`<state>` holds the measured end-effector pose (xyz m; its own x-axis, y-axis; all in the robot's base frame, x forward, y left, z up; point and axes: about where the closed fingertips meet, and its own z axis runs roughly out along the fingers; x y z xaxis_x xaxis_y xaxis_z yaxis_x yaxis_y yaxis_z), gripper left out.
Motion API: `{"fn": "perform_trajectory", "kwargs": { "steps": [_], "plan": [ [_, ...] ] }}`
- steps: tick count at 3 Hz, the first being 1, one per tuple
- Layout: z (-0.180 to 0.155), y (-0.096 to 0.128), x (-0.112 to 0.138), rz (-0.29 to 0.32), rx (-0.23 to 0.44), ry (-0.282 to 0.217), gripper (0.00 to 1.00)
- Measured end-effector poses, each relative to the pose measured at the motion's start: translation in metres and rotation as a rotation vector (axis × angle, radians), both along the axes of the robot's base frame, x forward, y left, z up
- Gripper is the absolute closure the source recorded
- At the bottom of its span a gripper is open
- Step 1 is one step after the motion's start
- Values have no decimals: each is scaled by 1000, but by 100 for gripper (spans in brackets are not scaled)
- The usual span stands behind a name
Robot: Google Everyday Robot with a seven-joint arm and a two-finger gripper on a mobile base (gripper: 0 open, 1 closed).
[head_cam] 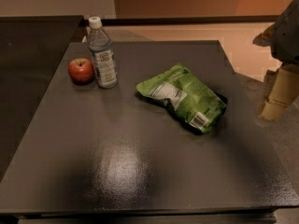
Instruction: Pick green rice chip bag
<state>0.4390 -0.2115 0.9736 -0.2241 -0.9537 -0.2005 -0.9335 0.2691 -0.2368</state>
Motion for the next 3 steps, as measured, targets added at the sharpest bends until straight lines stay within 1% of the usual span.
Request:
{"fn": "perform_trajectory", "kwargs": {
  "steps": [1,2,3],
  "plan": [
    [-13,11,3,-40,12,21,0],
    [-31,21,12,-119,30,56,0],
    [-48,36,26,-204,57,84,0]
  ]
}}
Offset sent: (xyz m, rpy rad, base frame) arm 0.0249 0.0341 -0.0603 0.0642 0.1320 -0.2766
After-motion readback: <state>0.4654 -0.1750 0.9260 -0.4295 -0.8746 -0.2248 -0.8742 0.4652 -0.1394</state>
